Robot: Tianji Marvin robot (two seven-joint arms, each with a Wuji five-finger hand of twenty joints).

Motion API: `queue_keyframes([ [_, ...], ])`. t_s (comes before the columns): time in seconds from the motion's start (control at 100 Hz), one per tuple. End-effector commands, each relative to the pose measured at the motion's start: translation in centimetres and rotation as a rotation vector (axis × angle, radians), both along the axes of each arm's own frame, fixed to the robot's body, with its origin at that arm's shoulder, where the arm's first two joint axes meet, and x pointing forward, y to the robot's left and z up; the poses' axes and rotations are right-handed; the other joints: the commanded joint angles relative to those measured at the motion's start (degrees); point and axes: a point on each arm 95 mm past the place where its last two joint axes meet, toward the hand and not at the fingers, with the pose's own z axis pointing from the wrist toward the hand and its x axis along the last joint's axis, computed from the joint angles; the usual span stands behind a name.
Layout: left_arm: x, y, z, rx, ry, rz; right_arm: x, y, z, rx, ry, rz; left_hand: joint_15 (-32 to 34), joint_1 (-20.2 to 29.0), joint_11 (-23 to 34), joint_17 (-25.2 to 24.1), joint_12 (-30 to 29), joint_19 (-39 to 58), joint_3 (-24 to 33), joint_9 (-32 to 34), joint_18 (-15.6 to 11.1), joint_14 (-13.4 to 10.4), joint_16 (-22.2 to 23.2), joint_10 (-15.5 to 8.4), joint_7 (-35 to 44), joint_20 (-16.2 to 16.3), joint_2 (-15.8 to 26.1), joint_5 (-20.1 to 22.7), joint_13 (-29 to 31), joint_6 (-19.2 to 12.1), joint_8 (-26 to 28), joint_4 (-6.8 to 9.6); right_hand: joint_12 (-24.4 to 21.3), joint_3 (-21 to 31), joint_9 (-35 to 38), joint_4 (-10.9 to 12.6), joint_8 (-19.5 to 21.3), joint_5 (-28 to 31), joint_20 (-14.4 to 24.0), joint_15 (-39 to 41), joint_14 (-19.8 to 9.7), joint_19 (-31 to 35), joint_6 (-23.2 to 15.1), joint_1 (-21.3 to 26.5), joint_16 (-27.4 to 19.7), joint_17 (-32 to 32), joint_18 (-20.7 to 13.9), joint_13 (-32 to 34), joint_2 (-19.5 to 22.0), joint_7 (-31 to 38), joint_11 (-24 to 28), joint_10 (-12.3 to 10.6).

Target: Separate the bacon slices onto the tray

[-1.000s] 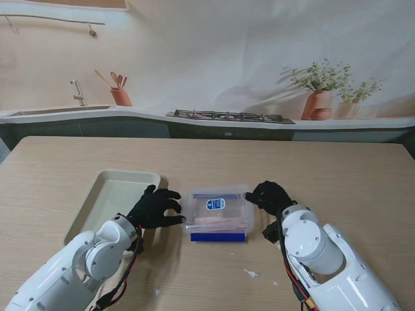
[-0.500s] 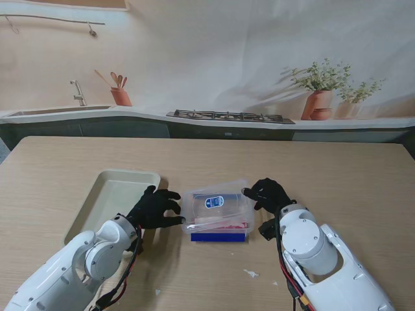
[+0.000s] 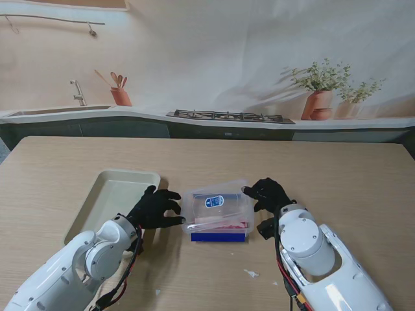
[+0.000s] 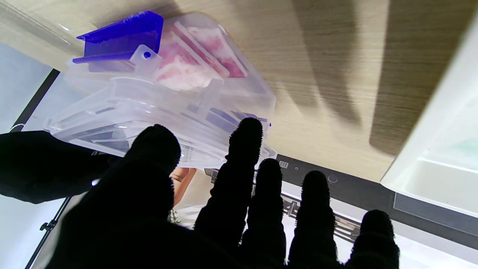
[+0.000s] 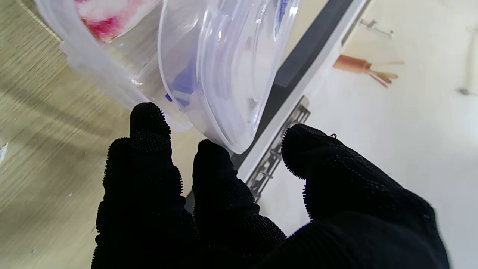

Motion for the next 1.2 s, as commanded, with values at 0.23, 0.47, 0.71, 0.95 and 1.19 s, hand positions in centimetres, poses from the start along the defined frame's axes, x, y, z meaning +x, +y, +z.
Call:
queue_keyframes([
  [0.23,-0.41,-1.11,0.0,-0.015,0.003,-0.037,-0.6,1.35,0.11,0.036,0.018,-0.011,-0.7,1.2,-0.5,-0.3,-0.8,-1.7,0.8,-2.6,-1.3,-1.3,-0.8,-2.6,-4.7,0.9,-0.1,-4.5,-2.5,-13.0,-0.8,0.5,4.2,3.7,9.6,-1.5,-1.8,-14.8,-2.5,-0.4,0.2,4.9,-14.7,1.7,-0.7,1.9,-0.1,3.2,-2.9,-7.0,16.0,1.5],
  [0.47,-0.42,-1.25,-0.09,-0.015,0.007,-0.046,-0.71,1.24,-0.01,-0.036,0.045,-0.007,-0.6,1.2,-0.4,-0.3,-0.8,-1.6,1.0,-2.8,-1.3,-1.4,-0.8,-2.8,-4.6,0.9,-0.1,-4.8,-2.7,-13.5,-0.7,0.48,4.6,6.7,8.5,-1.8,-1.8,-15.1,-2.2,2.9,-0.6,6.5,-13.4,2.9,1.0,0.3,-1.0,1.1,-5.5,-6.1,17.4,1.1],
  [0.71,-0.43,-1.26,-0.15,-0.008,0.009,-0.05,-0.84,1.58,0.2,0.067,0.065,-0.076,-0.6,1.1,-0.4,-0.3,-0.8,-1.6,1.0,-3.0,-1.4,-1.3,-0.8,-2.9,-4.5,0.9,-0.1,-4.6,-2.8,-13.6,-0.7,0.48,2.7,0.1,7.5,-1.9,-1.4,-13.2,-1.8,0.6,2.9,4.9,-10.0,-2.6,0.6,-2.7,0.6,-2.5,0.4,-8.3,13.2,5.4],
  [0.95,-0.49,-1.21,-0.15,-0.006,0.01,-0.049,-0.9,1.51,0.16,0.096,0.101,-0.073,-0.7,1.1,-0.4,-0.3,-0.8,-1.6,1.0,-2.9,-1.4,-1.4,-0.8,-3.0,-4.4,0.9,-0.1,-4.5,-2.8,-13.5,-0.6,0.46,0.3,-6.0,8.2,-1.3,-0.5,-10.2,-0.3,1.4,3.9,5.1,-7.7,-3.8,1.0,-1.6,2.4,-2.2,4.3,-12.0,6.9,7.8],
  [1.19,-0.54,-1.19,-0.13,-0.004,0.011,-0.049,-1.02,1.32,-0.16,0.061,0.177,-0.016,-0.7,1.1,-0.3,-0.3,-0.8,-1.6,1.0,-2.9,-1.4,-1.5,-0.8,-2.9,-4.3,0.9,-0.1,-4.3,-2.8,-13.6,-0.6,0.46,1.6,-12.5,13.6,-0.7,1.8,-1.3,4.7,8.4,3.7,9.7,-10.1,-3.9,3.6,-0.4,2.9,0.4,7.7,-12.4,9.5,5.0],
])
